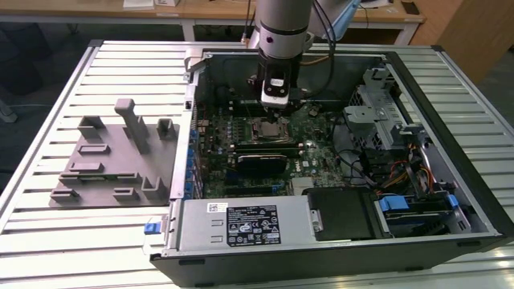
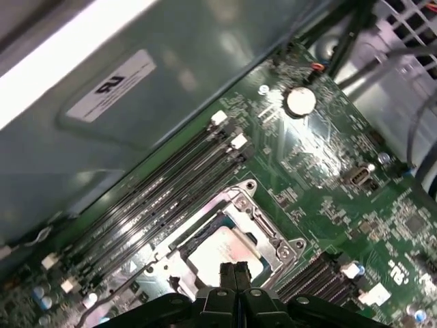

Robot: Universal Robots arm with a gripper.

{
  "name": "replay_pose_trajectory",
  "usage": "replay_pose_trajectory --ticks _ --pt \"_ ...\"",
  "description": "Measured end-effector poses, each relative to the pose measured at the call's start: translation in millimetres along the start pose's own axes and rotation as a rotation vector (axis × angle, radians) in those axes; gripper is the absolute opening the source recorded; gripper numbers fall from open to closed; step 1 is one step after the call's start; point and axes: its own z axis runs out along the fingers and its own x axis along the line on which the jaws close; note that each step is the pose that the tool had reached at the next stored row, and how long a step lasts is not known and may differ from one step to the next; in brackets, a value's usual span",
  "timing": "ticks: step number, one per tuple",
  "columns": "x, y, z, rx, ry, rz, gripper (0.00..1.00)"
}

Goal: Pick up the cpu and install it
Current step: 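Close the cpu cover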

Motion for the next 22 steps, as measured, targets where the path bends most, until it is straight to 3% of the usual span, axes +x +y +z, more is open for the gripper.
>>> replay_pose_trajectory --ticks 22 --pt "0.0 0.0 0.2 -0.002 0.0059 -0.396 0.11"
